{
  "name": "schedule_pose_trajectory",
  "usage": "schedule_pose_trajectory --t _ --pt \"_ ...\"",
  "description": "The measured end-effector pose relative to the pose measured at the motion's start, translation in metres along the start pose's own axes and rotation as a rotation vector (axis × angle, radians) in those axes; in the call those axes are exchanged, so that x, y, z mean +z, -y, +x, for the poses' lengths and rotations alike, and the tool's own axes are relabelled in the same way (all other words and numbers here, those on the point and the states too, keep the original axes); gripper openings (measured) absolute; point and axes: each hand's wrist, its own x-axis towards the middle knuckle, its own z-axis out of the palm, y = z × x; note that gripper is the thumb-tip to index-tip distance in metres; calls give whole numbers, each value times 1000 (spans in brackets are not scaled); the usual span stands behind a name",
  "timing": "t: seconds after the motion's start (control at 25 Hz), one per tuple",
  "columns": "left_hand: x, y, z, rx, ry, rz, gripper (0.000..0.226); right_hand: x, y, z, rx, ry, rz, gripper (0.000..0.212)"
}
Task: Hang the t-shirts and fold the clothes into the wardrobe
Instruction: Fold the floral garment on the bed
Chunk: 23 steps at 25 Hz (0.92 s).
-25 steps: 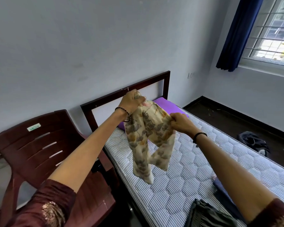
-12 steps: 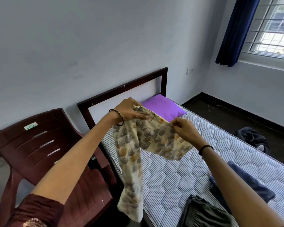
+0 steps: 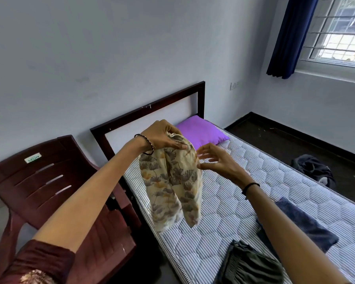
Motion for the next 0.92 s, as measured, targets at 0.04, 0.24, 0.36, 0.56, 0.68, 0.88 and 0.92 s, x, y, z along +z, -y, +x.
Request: schedule_pose_trajectory --t 0.04,0.24,0.36,0.56,0.68,0.88,0.92 --pt "1 -2 2 8 16 21 28 0 2 0 -16 19 29 39" --pt "11 -12 12 19 88 10 21 -6 7 1 -50 59 190 35" --pt "19 -15 17 42 122 14 18 -6 4 -1 -31 41 222 36" --pt "32 -18 23 33 126 29 19 -6 -6 0 -14 41 277 35" --pt "38 -20 25 44 123 26 18 -8 -9 -4 10 78 271 29" --pt "45 -21 23 54 79 -44 16 -14 -18 -11 147 225 116 28" --pt "44 -20 23 55 65 -68 17 -14 -21 -12 177 251 61 25"
